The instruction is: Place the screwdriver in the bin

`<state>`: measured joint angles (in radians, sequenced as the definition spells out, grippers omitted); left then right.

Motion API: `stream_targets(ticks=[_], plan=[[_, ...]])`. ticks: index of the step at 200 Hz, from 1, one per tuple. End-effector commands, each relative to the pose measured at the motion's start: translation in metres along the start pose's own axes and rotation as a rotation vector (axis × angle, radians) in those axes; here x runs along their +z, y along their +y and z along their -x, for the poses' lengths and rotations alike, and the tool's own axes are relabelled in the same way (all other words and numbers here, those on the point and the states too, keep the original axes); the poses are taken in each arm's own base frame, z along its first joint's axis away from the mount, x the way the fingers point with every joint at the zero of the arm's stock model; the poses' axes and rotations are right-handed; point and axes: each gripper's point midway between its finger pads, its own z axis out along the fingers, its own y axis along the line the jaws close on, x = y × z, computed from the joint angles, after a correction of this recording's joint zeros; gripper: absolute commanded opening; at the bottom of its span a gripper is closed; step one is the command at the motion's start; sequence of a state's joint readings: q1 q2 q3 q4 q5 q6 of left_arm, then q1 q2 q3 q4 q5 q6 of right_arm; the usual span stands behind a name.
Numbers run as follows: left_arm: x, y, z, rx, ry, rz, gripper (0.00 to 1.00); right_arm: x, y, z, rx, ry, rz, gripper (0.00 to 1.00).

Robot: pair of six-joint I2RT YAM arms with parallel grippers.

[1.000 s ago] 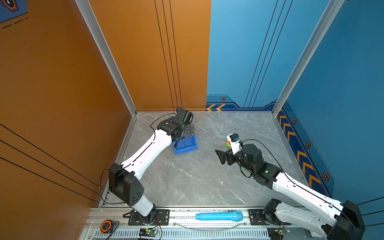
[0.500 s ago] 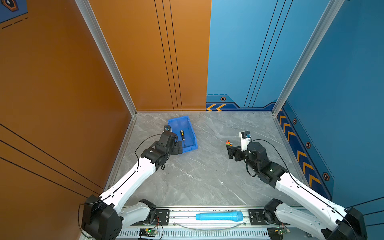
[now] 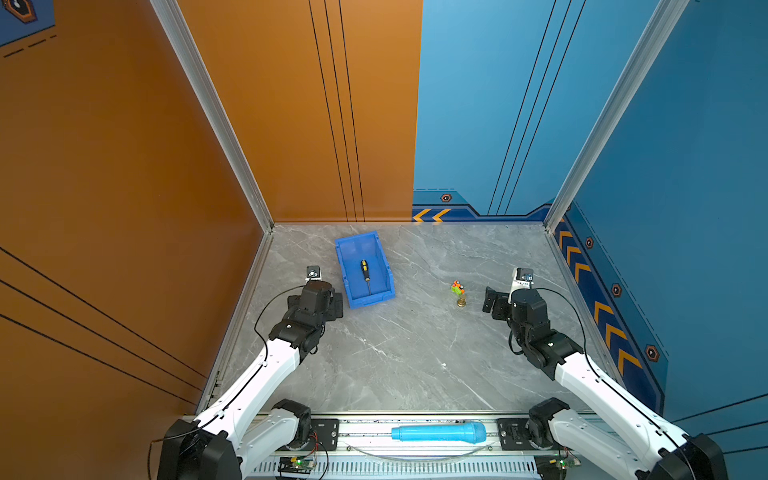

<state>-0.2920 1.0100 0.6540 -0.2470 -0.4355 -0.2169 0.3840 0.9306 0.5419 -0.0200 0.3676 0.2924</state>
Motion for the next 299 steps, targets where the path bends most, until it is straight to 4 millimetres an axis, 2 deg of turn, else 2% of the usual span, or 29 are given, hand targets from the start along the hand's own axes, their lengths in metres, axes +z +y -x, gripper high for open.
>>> stream_targets(ticks=[1,18,23,61,85,131,150,189,221,246,299], plan=[[0.0,0.009,0.003,0.001,-0.032,0.021,0.98,0.009,0.0,0.013,-0.017,-0.065,-0.003,1.0],[0.004,0.016,-0.008,-0.002,-0.015,0.033,0.98,0.019,-0.003,0.007,-0.024,-0.041,-0.016,1.0],[0.005,0.017,-0.004,-0.016,-0.04,0.03,0.98,0.022,-0.004,0.005,-0.027,-0.033,-0.018,1.0],[0.012,0.027,-0.02,0.024,-0.067,0.054,0.98,0.04,-0.009,-0.013,-0.08,0.011,-0.033,1.0],[0.017,0.027,-0.022,0.048,-0.128,0.046,0.98,0.048,-0.016,-0.011,-0.085,0.021,-0.051,1.0],[0.032,0.043,-0.037,0.006,-0.133,0.11,0.98,0.058,-0.048,-0.011,-0.087,0.038,-0.154,1.0],[0.04,0.043,-0.034,-0.014,-0.143,0.113,0.98,0.061,-0.064,-0.025,-0.112,0.078,-0.234,1.0],[0.059,0.037,-0.027,-0.013,-0.162,0.098,0.98,0.073,-0.068,-0.04,-0.087,0.021,-0.215,1.0],[0.069,0.044,-0.015,-0.034,-0.212,0.09,0.98,0.086,-0.065,-0.031,-0.099,-0.01,-0.193,1.0],[0.074,0.051,-0.011,-0.079,-0.234,0.085,0.98,0.093,-0.072,-0.024,-0.065,-0.046,-0.186,1.0],[0.083,0.051,-0.003,-0.103,-0.261,0.079,0.98,0.104,-0.083,-0.024,-0.031,-0.078,-0.166,1.0]])
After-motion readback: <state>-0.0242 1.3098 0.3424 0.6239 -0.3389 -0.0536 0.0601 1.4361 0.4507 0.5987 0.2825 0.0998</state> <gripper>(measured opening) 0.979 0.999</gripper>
